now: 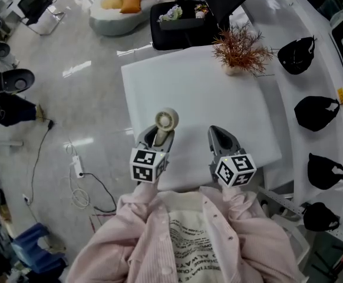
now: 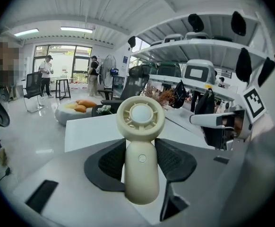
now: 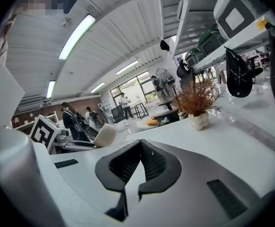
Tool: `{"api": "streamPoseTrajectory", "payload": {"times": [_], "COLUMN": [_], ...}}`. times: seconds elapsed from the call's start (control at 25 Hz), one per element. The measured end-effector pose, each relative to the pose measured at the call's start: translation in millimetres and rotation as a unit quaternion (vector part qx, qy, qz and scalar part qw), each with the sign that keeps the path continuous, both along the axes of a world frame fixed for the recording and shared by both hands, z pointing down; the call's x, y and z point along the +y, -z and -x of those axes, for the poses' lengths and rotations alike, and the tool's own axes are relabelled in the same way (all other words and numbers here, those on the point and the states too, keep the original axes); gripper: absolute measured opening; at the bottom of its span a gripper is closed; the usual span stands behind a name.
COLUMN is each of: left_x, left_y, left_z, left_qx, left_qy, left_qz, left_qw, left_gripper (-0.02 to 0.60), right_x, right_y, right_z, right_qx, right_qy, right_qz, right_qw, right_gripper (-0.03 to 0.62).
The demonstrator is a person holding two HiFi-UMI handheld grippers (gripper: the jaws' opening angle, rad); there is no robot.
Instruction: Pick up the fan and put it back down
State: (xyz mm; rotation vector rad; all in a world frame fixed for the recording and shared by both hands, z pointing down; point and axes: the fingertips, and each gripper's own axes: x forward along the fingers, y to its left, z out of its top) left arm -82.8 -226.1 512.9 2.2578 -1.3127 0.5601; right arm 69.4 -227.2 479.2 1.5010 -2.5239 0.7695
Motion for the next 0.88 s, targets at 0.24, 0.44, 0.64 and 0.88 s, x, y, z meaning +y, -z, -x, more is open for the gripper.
{"api": "streamPoseTrajectory", "payload": {"times": [0.24, 0.44, 0.64, 0.88], "left_x": [-13, -13, -18, -16], "left_y": [-41, -78, -108, -131], "left_z": [-8, -16, -23, -31], "left_qx": [-0.019, -0.038, -0.058, -0.072], "left_qy": [-0.018, -0.041, -0.063, -0.081], "left_qz": [0.038, 0.078, 0.103, 0.127], "left_qw": [0.9989, 0.9954, 0.9910, 0.9859], "left_gripper": [0.184, 0.184, 0.184, 0.184], "right_x": [-8, 0, 1, 10], "right_y": [-18, -38, -55, -70], "right_z": [3, 3, -1, -4], "right_qx": [0.022, 0.019, 0.017, 0.015], "right_qy": [-0.013, -0.033, -0.049, -0.060], "right_qz": [0.007, 0.033, 0.048, 0.065], "right_qw": [1.000, 0.999, 0.997, 0.996], "right_gripper": [0.000, 0.000, 0.000, 0.000]}}
